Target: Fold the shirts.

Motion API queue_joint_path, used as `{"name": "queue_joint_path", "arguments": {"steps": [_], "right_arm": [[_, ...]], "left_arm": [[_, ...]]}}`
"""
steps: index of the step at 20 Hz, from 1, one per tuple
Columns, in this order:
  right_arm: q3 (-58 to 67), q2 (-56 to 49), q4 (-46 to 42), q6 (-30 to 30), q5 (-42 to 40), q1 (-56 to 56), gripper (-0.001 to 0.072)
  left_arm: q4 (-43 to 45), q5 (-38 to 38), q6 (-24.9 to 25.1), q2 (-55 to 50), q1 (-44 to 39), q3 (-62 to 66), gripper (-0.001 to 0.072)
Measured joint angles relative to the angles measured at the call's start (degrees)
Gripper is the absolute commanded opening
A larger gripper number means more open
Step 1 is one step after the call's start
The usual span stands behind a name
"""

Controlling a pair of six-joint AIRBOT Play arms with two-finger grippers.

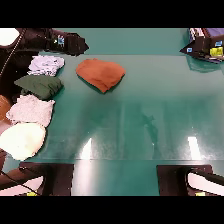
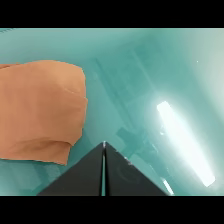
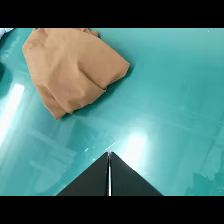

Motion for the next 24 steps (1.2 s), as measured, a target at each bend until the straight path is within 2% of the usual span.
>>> {"name": "queue_joint_path", "arguments": {"steps": [17,20,21,22,24], "right_arm": [[0.0,-0.4,0.0,0.0,-0.4,0.0,0.0016],[0.0,-0.4,0.0,0.0,-0.4,0.0,0.0016],[0.0,-0.4,0.1,0.0,-0.4,0.0,0.0016],[0.0,-0.4,0.2,0.0,-0.4,0.0,0.0016],[0.0,-0.4,0.3,0.0,-0.5,0.0,0.0016]], "left_arm": [[0.0,0.1,0.0,0.0,0.0,0.0,0.0023],[-0.2,2.5,0.0,0.0,0.0,-0.1,0.0026],[-0.2,3.4,0.0,0.0,0.0,-0.2,0.0225],[-0.1,4.3,0.4,0.0,0.0,-0.4,0.0542],[0.8,6.2,1.9,-0.9,0.0,-1.2,0.055]]}}
